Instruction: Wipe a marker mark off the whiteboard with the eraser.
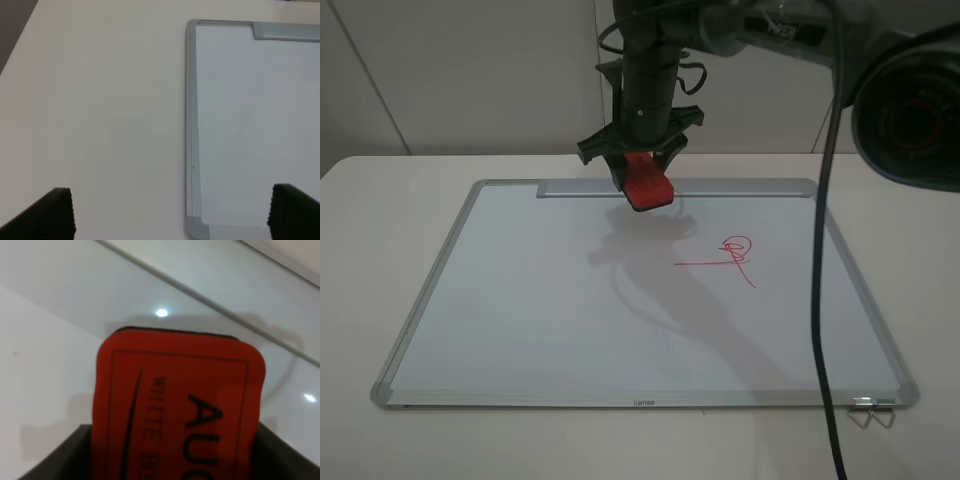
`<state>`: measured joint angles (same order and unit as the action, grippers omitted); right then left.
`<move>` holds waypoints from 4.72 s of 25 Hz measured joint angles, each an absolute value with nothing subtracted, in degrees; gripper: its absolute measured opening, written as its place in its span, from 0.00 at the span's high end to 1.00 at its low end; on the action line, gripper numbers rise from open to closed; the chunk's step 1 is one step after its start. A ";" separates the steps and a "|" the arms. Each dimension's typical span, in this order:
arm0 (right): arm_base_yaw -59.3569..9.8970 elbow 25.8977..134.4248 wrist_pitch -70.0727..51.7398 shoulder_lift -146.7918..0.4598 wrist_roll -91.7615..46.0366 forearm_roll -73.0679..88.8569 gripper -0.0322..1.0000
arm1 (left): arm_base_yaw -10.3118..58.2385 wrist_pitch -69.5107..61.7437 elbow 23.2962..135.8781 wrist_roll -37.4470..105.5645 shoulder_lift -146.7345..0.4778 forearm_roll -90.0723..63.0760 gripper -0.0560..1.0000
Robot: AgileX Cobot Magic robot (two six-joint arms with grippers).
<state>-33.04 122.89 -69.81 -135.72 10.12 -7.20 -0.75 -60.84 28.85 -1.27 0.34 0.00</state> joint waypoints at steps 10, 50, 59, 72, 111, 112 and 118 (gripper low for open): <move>-21.47 92.49 -62.91 -118.09 13.09 -7.70 0.47 | -0.75 -60.84 28.85 -1.27 0.34 0.00 0.21; -14.33 44.32 -34.93 -98.97 22.86 -9.45 0.18 | -0.75 -60.84 28.85 -1.27 0.34 0.00 0.21; -10.99 44.28 -38.96 -88.99 20.46 -9.95 0.17 | -0.75 -60.84 28.85 -1.27 0.34 0.00 0.21; 0.90 44.28 -51.99 -52.35 4.88 0.00 0.17 | -0.75 -60.84 28.85 -1.27 0.34 0.00 0.21; 0.66 29.71 -61.00 0.31 -1.35 0.00 0.17 | -0.75 -60.84 28.85 -1.27 0.34 0.00 0.21; 0.66 29.71 -61.00 0.31 -1.35 0.00 0.17 | -0.75 -60.84 28.85 -1.27 0.34 0.00 0.21; 0.66 29.71 -61.00 0.31 -1.35 0.00 0.17 | -0.75 -60.84 28.85 -1.27 0.34 0.00 0.21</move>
<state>0.66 29.71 -61.00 0.31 -1.35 0.00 -0.75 -60.84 28.85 -1.27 0.34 0.00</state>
